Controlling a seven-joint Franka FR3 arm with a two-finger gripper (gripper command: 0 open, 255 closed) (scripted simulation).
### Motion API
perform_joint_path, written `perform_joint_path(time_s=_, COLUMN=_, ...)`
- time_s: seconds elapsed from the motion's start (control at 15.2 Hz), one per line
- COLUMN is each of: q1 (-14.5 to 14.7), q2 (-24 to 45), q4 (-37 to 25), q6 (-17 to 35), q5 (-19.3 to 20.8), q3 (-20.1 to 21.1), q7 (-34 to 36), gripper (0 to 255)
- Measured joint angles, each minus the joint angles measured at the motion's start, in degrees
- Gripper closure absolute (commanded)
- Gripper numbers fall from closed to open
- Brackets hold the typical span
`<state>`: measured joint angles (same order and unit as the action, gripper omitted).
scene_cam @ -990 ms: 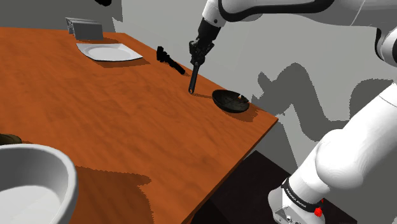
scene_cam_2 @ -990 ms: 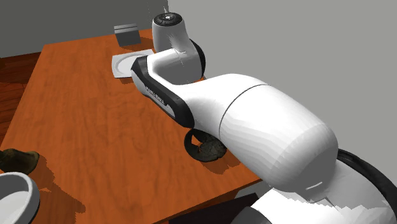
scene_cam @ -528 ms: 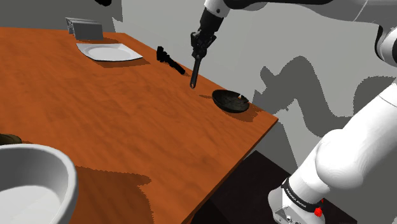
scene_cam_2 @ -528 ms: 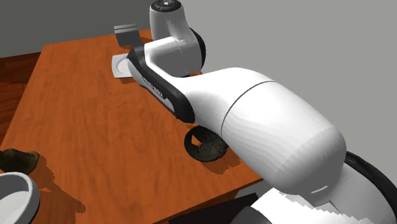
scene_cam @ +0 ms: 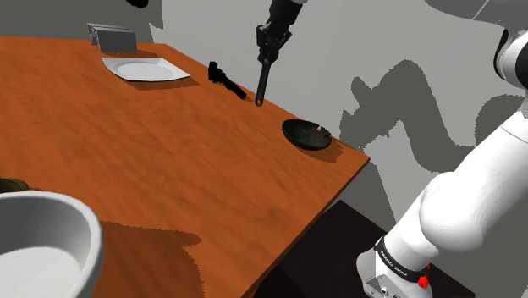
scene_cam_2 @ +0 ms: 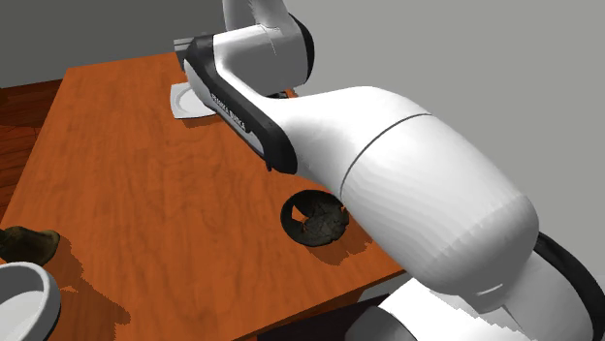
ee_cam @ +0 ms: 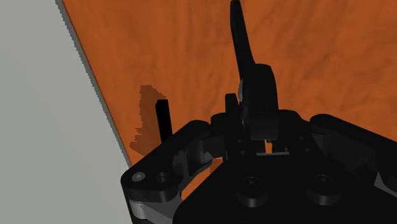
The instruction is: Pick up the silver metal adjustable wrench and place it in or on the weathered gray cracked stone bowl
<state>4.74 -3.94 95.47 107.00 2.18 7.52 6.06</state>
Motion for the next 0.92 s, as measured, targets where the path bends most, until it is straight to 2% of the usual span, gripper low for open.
perform_joint_path(time_s=0.59, q1=0.11, q2=2.16, q4=-9.38, q6=-7.25, q5=0.29, q3=0.17, q7=-0.01, gripper=255)
perform_joint_path(time_s=0.92, q1=-0.88, q2=-5.56, q4=-3.32, q6=-8.74, q5=-1.16, q3=-1.29, q7=-2.5, gripper=255)
